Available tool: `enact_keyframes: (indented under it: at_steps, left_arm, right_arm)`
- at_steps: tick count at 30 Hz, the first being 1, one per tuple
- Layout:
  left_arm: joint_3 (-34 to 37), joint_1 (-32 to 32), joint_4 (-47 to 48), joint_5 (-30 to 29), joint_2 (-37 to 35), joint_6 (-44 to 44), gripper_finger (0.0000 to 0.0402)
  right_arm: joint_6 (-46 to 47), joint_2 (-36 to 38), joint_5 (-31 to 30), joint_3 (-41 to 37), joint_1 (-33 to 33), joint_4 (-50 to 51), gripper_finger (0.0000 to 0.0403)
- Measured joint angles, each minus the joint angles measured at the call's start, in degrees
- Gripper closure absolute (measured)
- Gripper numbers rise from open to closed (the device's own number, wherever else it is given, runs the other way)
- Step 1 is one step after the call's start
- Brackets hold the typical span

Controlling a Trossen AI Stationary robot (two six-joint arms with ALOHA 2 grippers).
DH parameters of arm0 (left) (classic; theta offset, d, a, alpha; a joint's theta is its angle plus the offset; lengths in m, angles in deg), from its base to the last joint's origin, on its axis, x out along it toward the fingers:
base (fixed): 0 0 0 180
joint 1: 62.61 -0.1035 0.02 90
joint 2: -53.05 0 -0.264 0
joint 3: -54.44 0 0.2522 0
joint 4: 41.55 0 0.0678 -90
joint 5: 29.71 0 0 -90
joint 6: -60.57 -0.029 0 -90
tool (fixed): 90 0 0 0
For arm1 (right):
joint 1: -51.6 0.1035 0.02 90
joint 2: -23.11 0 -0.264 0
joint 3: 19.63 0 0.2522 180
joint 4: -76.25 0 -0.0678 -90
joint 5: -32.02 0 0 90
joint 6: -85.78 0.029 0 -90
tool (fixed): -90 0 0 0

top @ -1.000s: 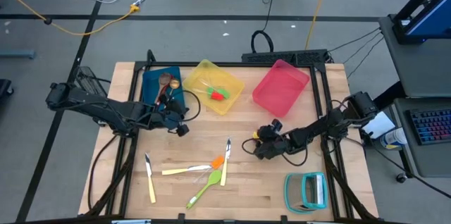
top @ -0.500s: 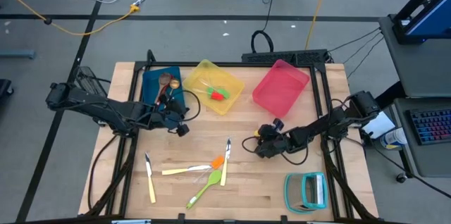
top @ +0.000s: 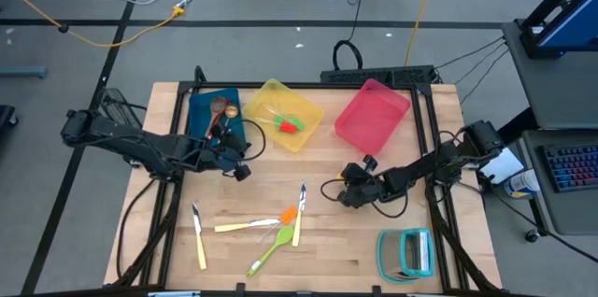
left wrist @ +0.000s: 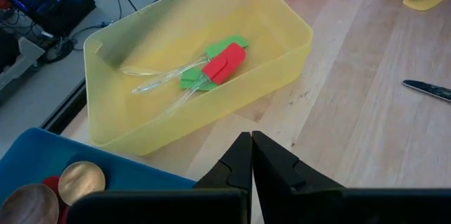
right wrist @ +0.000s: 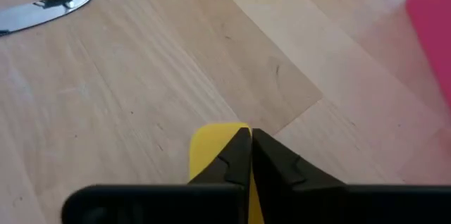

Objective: Pick & Place Kitchen Items
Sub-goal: Put the yellow spatula into the yellow bin

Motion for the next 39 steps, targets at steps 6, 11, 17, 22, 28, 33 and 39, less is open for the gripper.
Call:
enact_keyframes:
  at_steps: [6,11,17,22,28,33,39]
  left_arm:
    - [0.0,0.0,0.0,0.0,0.0,0.0,0.0385]
    - [0.0,0.0,0.0,0.0,0.0,0.0,0.0385]
    - [0.0,0.0,0.0,0.0,0.0,0.0,0.0385]
    - [0.0,0.0,0.0,0.0,0.0,0.8,0.0385]
    - [0.0,0.0,0.0,0.0,0.0,2.2,0.0385]
    - [0.0,0.0,-0.1,0.0,0.0,3.6,0.0385]
    - [0.0,0.0,-0.1,0.0,0.0,4.3,0.0385]
  right_arm:
    - [-3.0,1.5,2.3,-0.2,0.1,-2.7,0.0389]
    - [-7.4,4.8,2.9,-0.2,0.2,-3.2,0.0334]
    - [-13.8,7.7,2.2,-0.2,1.1,-2.2,0.0254]
    - [-17.4,7.8,3.3,-0.1,1.8,3.2,0.0197]
    - [-15.3,7.9,10.1,0.0,1.0,10.2,0.0159]
    - [-16.6,8.0,11.5,-0.4,-1.3,10.4,0.0143]
    - [-15.4,8.2,16.7,-8.1,-4.9,3.8,0.0149]
